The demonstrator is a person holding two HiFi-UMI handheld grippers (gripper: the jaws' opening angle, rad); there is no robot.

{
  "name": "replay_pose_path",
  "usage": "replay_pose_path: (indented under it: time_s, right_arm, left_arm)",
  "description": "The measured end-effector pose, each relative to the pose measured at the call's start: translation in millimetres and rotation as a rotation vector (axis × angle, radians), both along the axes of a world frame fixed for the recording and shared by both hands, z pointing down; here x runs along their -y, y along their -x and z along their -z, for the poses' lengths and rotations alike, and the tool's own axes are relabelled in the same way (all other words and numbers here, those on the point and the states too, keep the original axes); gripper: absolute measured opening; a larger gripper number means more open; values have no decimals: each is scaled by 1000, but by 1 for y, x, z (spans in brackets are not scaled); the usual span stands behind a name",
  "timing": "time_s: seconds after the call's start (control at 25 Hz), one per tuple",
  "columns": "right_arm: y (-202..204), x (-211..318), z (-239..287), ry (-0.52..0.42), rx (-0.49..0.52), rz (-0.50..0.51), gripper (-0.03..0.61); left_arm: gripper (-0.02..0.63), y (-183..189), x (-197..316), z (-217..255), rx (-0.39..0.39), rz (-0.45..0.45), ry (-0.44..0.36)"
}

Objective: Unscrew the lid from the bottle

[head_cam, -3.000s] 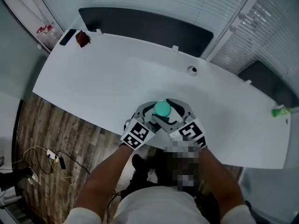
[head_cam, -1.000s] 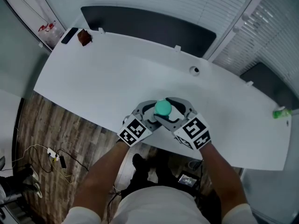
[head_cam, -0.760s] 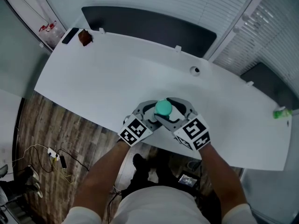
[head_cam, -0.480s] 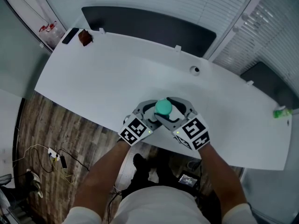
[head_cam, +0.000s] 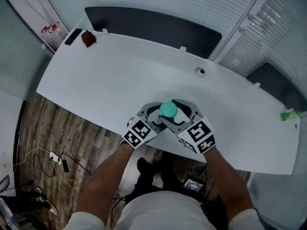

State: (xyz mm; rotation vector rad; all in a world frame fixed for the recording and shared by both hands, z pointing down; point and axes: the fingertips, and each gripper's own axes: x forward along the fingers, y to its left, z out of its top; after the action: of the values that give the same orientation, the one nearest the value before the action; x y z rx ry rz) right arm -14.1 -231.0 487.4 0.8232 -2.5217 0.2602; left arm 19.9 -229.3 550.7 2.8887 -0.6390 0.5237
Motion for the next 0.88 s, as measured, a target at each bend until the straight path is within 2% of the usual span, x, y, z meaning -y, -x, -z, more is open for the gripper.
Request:
replay_pose_path:
  time_s: [0.36,0.64,0.88]
  right_arm:
    - [-2,-2,-1,-10,-17,33,304]
    - [1,-4,11,-29,-11,100,304]
    - [-1,-6,11,-6,0,93,304]
  left_arm:
    - [319,-1,-1,-1,1,-19,10]
    - [319,1,-2,-1,5,-42,14]
    - [319,1,-2,-2,26,-45,25]
